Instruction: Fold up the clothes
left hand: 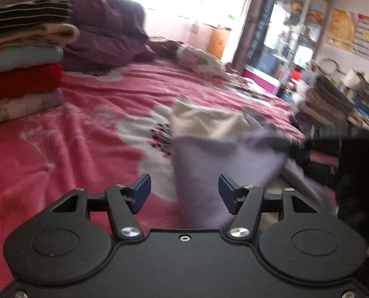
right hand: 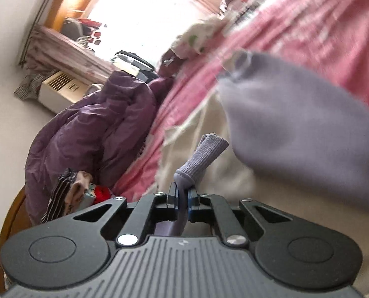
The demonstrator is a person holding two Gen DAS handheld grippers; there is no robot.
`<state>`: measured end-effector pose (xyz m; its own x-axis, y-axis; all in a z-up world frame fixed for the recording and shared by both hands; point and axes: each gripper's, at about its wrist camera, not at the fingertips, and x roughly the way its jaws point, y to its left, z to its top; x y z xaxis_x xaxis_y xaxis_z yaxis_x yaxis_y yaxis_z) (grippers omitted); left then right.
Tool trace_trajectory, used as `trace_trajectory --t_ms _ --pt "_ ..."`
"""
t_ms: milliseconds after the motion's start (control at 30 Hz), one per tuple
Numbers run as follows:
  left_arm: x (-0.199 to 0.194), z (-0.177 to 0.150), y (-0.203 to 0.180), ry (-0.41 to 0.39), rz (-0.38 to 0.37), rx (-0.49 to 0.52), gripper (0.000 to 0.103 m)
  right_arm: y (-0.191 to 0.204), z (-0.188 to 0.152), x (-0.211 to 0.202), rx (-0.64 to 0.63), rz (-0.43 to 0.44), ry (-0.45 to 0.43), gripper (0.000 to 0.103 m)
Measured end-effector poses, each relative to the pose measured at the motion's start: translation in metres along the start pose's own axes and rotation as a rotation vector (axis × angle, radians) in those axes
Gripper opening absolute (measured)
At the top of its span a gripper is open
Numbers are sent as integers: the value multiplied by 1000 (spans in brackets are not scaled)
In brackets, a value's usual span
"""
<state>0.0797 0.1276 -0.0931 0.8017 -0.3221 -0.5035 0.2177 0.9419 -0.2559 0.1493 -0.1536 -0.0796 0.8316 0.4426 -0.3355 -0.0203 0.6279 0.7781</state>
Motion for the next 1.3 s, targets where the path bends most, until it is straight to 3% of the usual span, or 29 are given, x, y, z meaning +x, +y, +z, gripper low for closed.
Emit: trace_trajectory --t_ms 133,300,567,633,767,867,1300 --pt "-3 -8 -18 23 -39 94 66 6 14 -8 -51 12 -7 9" --pt "2 -23 -42 62 -32 204 66 9 36 -27 -97 25 -28 9" --pt "22 -39 -79 79 34 372 65 9 63 -54 -147 46 -56 8" --pt "24 -40 -84 72 29 393 61 10 69 -59 -161 51 -62 8" --pt "24 -37 -95 35 9 417 41 7 82 -68 -186 57 -71 8" --pt "26 -37 -104 28 2 436 36 3 91 -76 -205 56 -78 8" --pt "44 -52 -134 106 -55 576 36 -55 106 -114 -139 -11 -125 8"
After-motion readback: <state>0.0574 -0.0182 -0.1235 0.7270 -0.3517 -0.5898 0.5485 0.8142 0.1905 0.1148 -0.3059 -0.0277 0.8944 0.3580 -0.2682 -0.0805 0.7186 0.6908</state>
